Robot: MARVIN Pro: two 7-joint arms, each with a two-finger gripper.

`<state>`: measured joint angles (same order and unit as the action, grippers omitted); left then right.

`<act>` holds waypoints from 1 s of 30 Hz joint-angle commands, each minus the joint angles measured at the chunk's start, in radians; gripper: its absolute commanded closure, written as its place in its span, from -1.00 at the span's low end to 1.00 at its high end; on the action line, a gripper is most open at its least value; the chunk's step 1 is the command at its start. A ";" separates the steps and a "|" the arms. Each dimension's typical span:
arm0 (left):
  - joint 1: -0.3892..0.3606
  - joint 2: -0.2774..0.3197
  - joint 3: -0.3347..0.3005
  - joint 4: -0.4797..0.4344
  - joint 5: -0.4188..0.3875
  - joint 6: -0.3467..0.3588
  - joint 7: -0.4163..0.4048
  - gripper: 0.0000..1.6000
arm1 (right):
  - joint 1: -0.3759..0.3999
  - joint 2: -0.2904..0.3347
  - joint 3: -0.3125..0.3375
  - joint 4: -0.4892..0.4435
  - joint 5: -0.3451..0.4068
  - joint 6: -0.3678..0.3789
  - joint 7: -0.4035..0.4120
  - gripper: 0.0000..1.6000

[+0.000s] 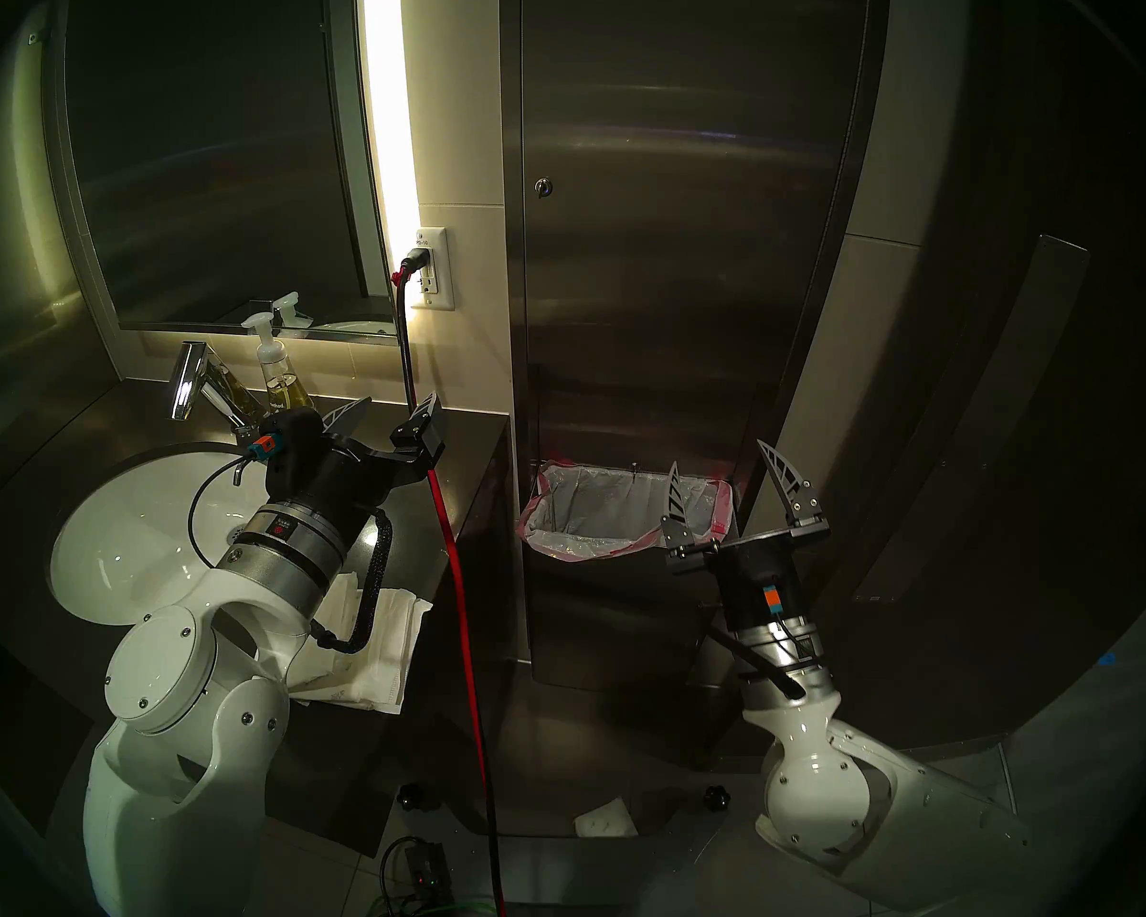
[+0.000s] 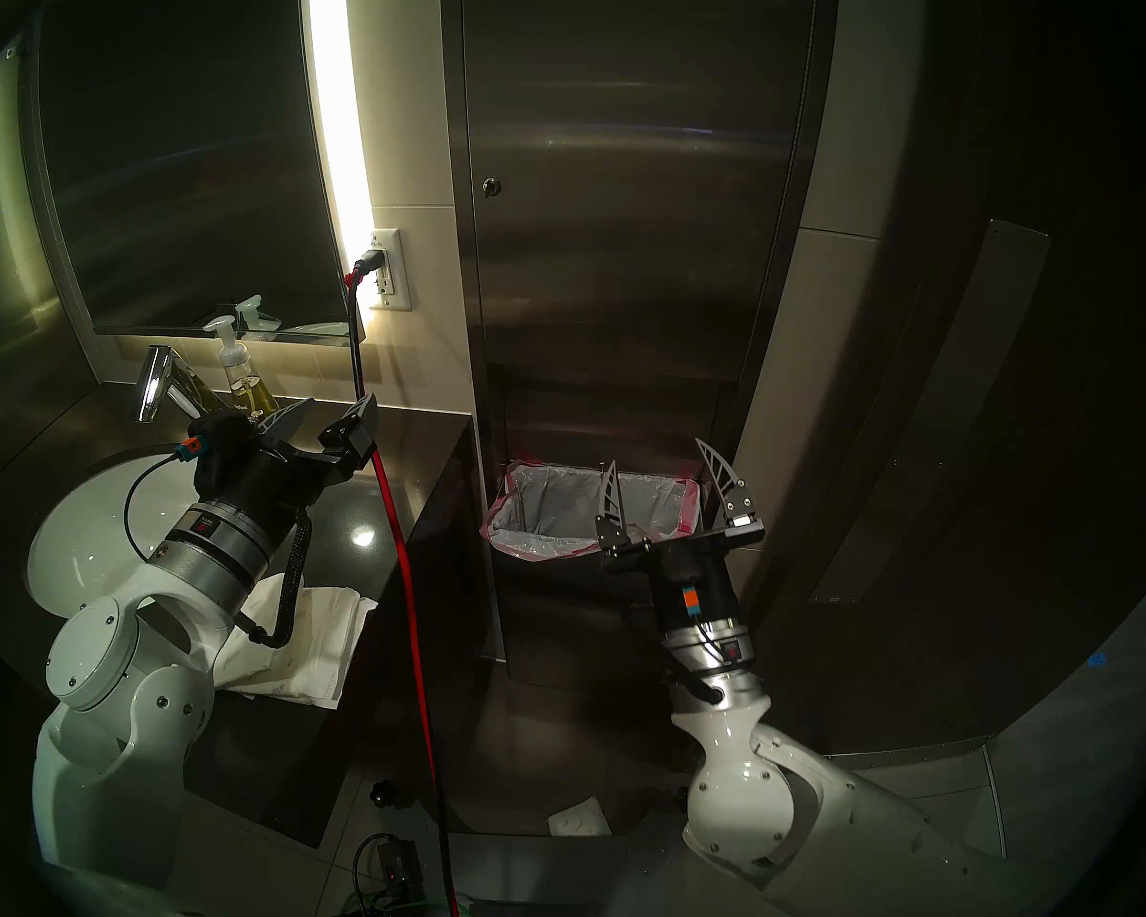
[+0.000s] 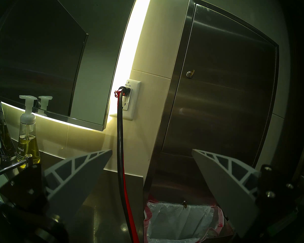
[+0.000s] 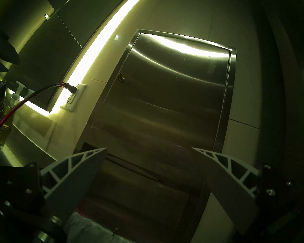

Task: Twist key and close towel dispenser

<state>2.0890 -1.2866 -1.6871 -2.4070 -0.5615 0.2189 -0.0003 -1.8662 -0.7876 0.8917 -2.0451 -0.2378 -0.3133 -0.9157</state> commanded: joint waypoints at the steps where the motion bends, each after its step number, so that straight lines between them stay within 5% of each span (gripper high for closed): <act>1: -0.004 0.001 0.000 -0.011 -0.002 0.003 -0.002 -1.00 | -0.145 0.143 0.013 -0.098 -0.077 -0.027 -0.088 -1.00; 2: -0.004 0.001 0.000 -0.011 -0.002 0.003 -0.002 -1.00 | -0.118 0.115 -0.003 -0.079 -0.087 -0.023 -0.103 -1.00; 13: -0.005 0.000 -0.002 -0.013 -0.003 0.008 -0.003 -1.00 | -0.250 0.231 0.027 -0.139 -0.147 -0.049 -0.223 -1.00; 30: -0.006 -0.003 -0.003 -0.014 -0.003 0.014 -0.005 -1.00 | -0.266 0.256 0.032 -0.146 -0.142 -0.065 -0.233 -1.00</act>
<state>2.0885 -1.2910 -1.6899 -2.4080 -0.5626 0.2336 -0.0033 -2.1254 -0.5459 0.9176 -2.1759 -0.3705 -0.3791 -1.1412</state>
